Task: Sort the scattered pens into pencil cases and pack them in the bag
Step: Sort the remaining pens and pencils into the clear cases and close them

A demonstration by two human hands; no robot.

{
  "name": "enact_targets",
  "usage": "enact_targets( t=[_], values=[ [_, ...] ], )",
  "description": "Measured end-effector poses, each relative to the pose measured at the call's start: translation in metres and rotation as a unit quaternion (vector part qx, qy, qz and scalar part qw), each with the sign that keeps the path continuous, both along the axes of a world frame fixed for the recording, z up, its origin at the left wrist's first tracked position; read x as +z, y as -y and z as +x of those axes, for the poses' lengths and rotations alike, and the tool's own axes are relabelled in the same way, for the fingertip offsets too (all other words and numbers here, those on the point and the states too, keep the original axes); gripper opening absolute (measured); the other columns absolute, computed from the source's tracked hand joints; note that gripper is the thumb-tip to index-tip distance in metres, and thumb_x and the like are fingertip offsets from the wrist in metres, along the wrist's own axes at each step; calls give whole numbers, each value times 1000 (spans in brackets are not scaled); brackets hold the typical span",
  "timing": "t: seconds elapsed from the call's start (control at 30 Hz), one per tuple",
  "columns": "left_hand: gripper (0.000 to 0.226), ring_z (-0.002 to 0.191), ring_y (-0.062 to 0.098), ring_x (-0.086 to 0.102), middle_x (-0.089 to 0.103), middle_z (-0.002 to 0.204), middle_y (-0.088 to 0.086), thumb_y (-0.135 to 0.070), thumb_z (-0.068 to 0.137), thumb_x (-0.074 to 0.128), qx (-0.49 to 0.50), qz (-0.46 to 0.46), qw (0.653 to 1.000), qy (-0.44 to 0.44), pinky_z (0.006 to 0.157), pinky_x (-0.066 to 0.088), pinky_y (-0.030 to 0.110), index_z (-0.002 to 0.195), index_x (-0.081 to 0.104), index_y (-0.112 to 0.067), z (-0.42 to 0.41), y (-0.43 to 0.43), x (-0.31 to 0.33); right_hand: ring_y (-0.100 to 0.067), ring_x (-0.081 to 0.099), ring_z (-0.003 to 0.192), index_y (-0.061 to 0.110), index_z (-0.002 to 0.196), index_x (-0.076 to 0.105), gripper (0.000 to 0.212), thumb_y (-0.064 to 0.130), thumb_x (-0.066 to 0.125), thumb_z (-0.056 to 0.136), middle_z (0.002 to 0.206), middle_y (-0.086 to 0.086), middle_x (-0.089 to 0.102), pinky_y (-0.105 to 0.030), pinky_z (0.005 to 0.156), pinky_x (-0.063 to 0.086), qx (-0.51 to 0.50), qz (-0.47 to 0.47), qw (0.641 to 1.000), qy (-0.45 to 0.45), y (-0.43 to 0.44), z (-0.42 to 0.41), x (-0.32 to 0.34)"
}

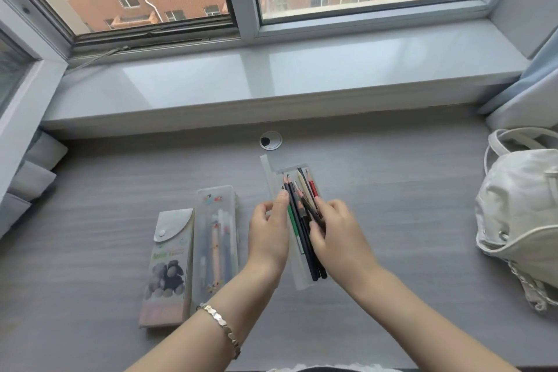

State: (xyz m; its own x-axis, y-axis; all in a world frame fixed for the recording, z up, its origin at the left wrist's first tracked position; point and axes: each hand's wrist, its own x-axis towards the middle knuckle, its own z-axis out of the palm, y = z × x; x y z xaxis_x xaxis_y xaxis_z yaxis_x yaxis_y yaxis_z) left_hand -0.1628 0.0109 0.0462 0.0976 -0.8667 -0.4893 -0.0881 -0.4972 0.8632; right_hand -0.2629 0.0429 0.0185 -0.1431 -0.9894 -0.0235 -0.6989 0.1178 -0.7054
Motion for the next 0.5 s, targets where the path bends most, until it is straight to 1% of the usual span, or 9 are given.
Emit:
enact_targets(
  t=[0.1, 0.17, 0.23, 0.27, 0.3, 0.37, 0.4, 0.47, 0.5],
  values=[
    [36, 99, 17, 60, 66, 102, 4, -42, 91, 49, 13, 3, 1000, -18, 92, 45, 34, 103, 61, -10, 2, -1, -1, -17, 51, 101, 5, 112, 63, 31, 11, 55, 83, 102, -1, 54, -2, 88, 27, -31, -82, 994, 65, -7, 0, -2],
    [29, 95, 8, 59, 66, 99, -3, -42, 91, 49, 8, 4, 999, -35, 82, 44, 24, 95, 62, -17, 4, -3, -2, -6, 48, 103, 10, 110, 64, 31, 18, 52, 82, 105, 5, 52, -3, 93, 30, -80, -108, 984, 116, -8, -6, -1],
    [20, 86, -4, 54, 62, 90, -13, -39, 93, 47, -2, 3, 999, -45, 72, 39, 17, 85, 58, -24, 6, -5, -1, -4, 46, 110, 15, 122, 55, 34, 22, 52, 89, 114, 7, 50, -16, 100, 34, -120, -56, 974, 184, -9, -11, -4],
    [21, 86, -3, 55, 63, 90, -12, -39, 93, 47, -5, -1, 999, -48, 73, 40, 17, 86, 59, -24, 6, -6, 1, -6, 47, 113, 16, 128, 50, 36, 22, 52, 92, 118, 6, 50, -20, 100, 36, -123, 3, 962, 245, -9, -13, -4],
    [25, 90, 3, 59, 66, 93, -7, -41, 92, 47, -4, -7, 999, -53, 78, 43, 21, 90, 62, -21, 7, -7, 1, -8, 50, 114, 18, 130, 47, 36, 22, 50, 94, 120, 5, 53, -23, 100, 38, -112, 64, 941, 314, -10, -14, -5],
    [35, 95, 16, 64, 69, 98, 5, -42, 90, 49, 1, -22, 998, -62, 86, 49, 31, 100, 63, -11, 6, -9, 2, -11, 58, 110, 24, 121, 54, 27, 24, 44, 96, 117, 5, 62, -24, 93, 47, -79, 134, 897, 414, -13, -10, -5],
    [35, 91, 15, 65, 69, 96, 5, -40, 91, 50, 3, -31, 998, -60, 83, 49, 29, 102, 61, -9, 5, -11, 3, -12, 62, 105, 26, 115, 58, 24, 25, 42, 97, 110, 6, 67, -23, 87, 50, -76, 142, 882, 444, -16, -7, -5],
    [34, 86, 7, 62, 65, 94, -1, -40, 90, 53, 0, -50, 998, -29, 73, 47, 18, 109, 55, -12, 2, -14, 2, -10, 66, 93, 27, 108, 62, 24, 28, 40, 97, 99, 7, 72, -23, 76, 51, -100, 142, 852, 494, -20, -1, -7],
    [44, 89, 7, 61, 63, 99, 0, -47, 86, 55, -2, -53, 999, -3, 74, 47, 16, 115, 52, -15, 1, -15, 1, -10, 66, 90, 27, 108, 63, 27, 31, 38, 97, 97, 7, 72, -25, 74, 51, -116, 151, 833, 519, -21, 1, -8]
  ],
)
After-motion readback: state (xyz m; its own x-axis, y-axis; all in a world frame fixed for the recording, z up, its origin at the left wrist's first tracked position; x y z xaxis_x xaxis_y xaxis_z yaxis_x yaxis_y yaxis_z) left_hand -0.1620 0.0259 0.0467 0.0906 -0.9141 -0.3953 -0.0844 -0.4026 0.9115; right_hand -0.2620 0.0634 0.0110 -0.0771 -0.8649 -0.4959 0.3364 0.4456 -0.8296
